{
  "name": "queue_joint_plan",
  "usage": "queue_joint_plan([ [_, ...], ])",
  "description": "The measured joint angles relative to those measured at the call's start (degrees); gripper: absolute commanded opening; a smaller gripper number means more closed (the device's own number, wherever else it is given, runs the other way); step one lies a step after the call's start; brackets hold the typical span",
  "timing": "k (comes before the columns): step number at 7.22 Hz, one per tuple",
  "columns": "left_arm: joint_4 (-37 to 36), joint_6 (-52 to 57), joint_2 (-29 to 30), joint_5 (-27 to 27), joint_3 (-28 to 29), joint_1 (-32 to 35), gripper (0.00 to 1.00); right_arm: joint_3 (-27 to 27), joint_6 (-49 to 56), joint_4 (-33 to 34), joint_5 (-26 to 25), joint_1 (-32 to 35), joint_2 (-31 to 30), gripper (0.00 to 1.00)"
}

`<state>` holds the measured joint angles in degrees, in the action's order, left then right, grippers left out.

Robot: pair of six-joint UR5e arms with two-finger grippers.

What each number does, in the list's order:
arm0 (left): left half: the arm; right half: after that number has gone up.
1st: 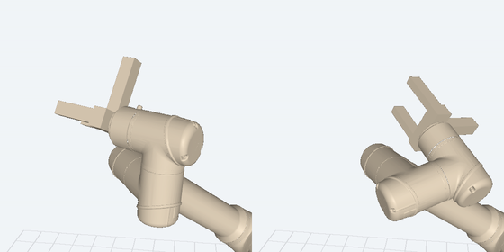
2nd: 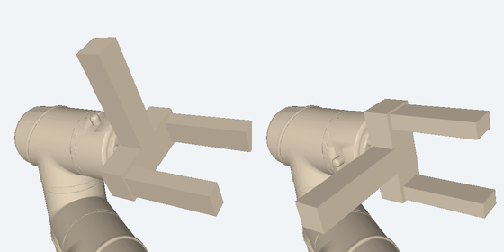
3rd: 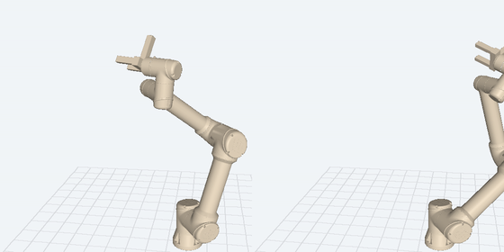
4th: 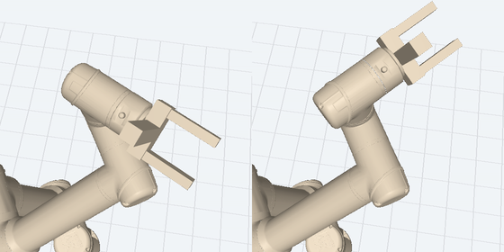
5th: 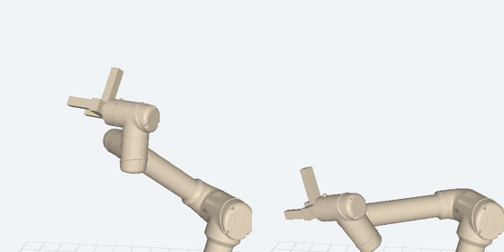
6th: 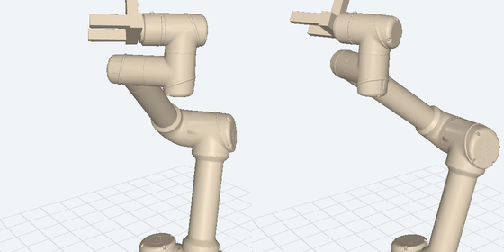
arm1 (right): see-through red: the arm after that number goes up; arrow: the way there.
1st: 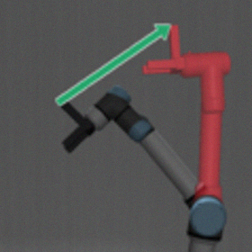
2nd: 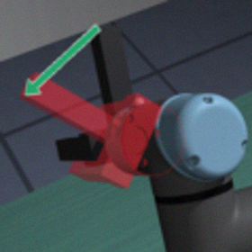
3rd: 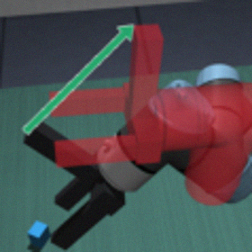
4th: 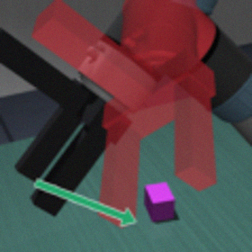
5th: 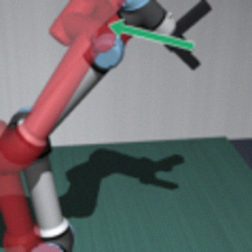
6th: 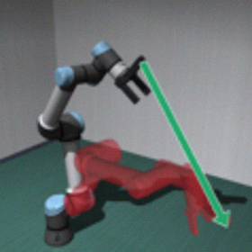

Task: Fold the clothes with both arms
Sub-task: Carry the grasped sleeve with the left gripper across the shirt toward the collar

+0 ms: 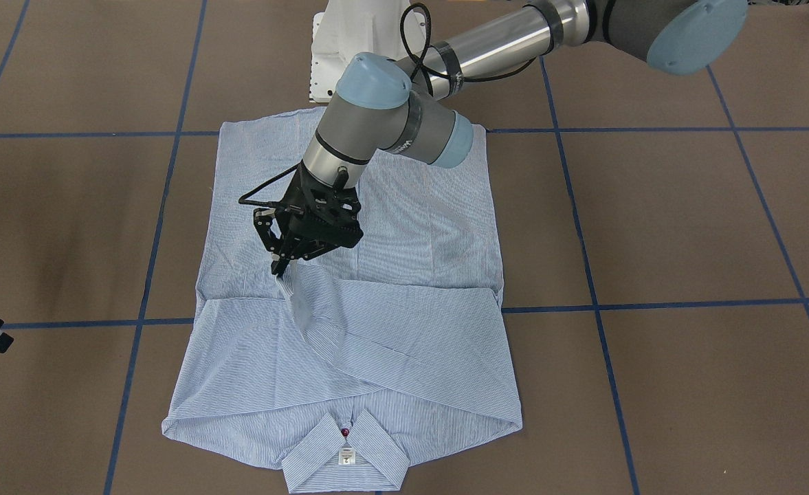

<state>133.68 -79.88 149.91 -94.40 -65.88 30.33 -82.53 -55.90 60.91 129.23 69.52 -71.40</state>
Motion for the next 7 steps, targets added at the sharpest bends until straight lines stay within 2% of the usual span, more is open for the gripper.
queue_joint_plan([
  [1, 0.00, -0.05, 0.50, 0.65, 0.66, -0.40, 0.75, 0.00, 0.00, 0.00, -0.02, 0.03, 0.01, 1.00],
  [3, -0.05, -2.51, 3.13, 2.65, 3.19, -1.36, 0.97, 0.06, -0.06, 0.00, -0.13, 0.04, -0.01, 1.00],
  [5, -0.22, -3.54, 5.04, 3.25, 4.66, -1.67, 0.97, 0.09, -0.30, -0.02, -0.27, 0.03, 0.02, 1.00],
  [6, -1.04, -3.67, 4.56, 3.15, 2.88, -1.61, 0.96, -0.10, -0.67, -0.09, -0.31, 0.01, -0.11, 1.00],
  [7, -3.85, -3.65, 2.09, 2.48, -2.32, -1.52, 0.94, -0.77, -2.01, -0.16, -0.42, 0.01, -0.40, 1.00],
])
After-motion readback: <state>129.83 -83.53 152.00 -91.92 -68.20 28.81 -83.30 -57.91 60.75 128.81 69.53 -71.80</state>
